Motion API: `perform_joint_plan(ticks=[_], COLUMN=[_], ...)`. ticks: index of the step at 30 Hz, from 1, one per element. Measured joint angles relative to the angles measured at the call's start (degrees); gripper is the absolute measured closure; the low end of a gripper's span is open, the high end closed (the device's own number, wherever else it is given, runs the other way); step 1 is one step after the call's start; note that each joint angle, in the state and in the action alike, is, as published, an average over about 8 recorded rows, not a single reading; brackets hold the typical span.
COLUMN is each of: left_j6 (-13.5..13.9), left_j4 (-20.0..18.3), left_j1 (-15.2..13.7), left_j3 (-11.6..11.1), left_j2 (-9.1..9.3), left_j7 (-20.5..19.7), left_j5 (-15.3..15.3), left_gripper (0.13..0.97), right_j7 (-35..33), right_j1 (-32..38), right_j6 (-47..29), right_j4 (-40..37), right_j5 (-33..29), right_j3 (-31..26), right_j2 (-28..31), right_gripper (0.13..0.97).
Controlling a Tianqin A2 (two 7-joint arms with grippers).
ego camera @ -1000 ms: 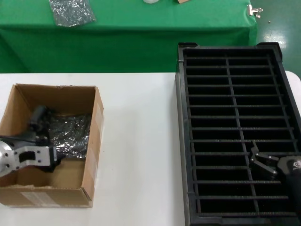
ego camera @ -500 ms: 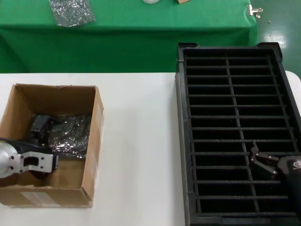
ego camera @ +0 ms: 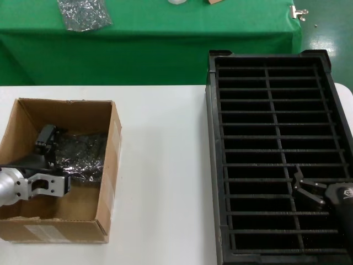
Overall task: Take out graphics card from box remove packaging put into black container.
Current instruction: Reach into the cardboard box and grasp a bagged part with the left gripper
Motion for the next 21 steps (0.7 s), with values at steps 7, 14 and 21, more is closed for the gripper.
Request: perform_joint_plan(ticks=[7,14,21], left_j6=[-0.59,-0.37,-0.5], left_j4=[-0.05,-4.91,-10.18], left_j1=[0.3,2.64,4.53], left_j3=[-0.55,-0.45,-0.75], left_j2=[-0.06,-2.03,-3.96], left_j7=[2.26,-1.02,-4.95], left_j5=[-1.56,-0.27,1.61], left_gripper=[0.132,0.132,0.161], right_j7=[0.0,0.0,0.0], right_j1=[0.0,0.0,0.0], right_j6=[0.0,0.0,0.0], right_j4=[0.0,0.0,0.0], right_j5=[0.0,0.0,-0.01], right_j3=[0.0,0.0,0.0], right_j2=[0.0,0.0,0.0], right_gripper=[0.129,0.129,0.129])
